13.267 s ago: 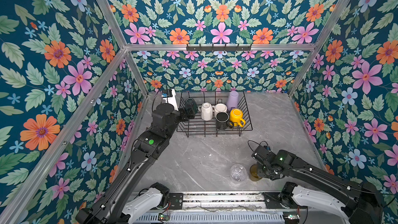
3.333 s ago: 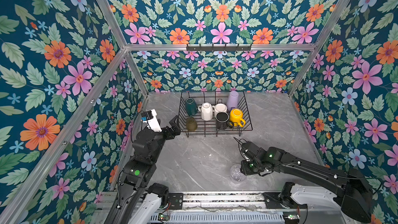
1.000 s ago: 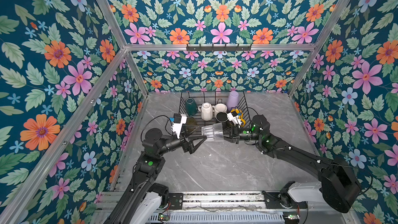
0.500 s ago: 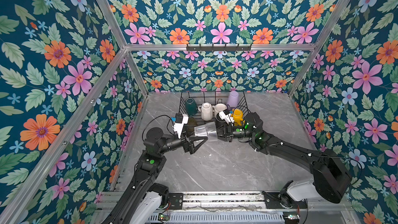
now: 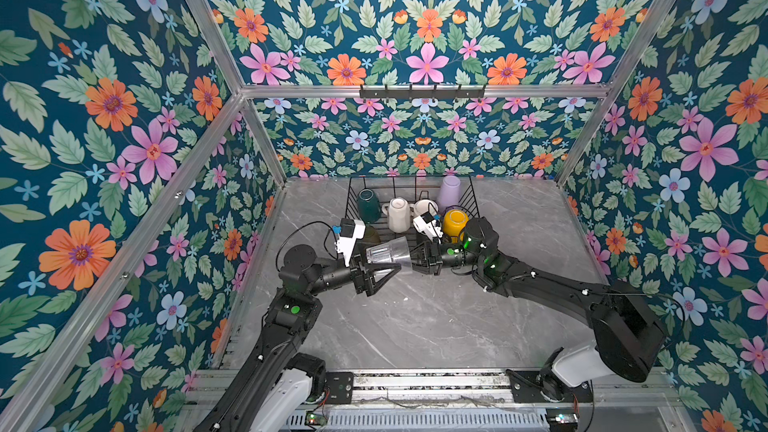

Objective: Load the cups into the dish rack
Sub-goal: 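Hold the clear glass out while the left gripper grasps its body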

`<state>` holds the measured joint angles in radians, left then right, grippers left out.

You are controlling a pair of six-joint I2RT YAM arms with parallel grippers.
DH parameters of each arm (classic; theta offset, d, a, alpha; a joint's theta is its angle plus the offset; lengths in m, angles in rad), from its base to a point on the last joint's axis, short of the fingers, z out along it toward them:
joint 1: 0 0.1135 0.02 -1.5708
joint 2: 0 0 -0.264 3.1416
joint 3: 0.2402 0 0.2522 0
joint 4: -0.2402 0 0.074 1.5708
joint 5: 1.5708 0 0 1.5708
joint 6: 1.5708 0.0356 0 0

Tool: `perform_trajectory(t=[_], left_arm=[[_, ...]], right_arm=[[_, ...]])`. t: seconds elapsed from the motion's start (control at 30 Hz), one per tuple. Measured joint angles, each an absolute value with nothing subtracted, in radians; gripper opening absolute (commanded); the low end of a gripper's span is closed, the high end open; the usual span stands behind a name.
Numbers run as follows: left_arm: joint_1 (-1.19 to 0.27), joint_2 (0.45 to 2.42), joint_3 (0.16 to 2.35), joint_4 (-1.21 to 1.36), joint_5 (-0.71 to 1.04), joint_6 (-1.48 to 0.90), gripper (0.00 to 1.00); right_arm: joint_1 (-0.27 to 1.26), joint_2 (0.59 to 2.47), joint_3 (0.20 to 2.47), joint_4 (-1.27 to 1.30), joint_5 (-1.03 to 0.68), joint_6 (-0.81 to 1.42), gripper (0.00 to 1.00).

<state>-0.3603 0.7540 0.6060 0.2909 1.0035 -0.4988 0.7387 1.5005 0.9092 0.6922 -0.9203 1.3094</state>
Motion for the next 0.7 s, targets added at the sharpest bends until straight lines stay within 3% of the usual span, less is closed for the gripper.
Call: perform_trajectory(t=[0.4, 0.53, 0.7], left_arm=[[-0.361, 0.756, 0.590, 0.355, 1.049, -0.546, 0.92], [-0.360, 0.755, 0.589, 0.359, 1.056, -0.546, 0.88], [-0.360, 0.763, 0.590, 0.359, 1.063, -0.547, 0.75]], right_arm=[[0.738, 1.521, 0.926, 0.751, -0.936, 1.343, 0.00], [0.738, 1.522, 0.933, 0.754, -0.938, 1.353, 0.00], [0.738, 1.523, 0.934, 0.758, -0.947, 1.353, 0.00]])
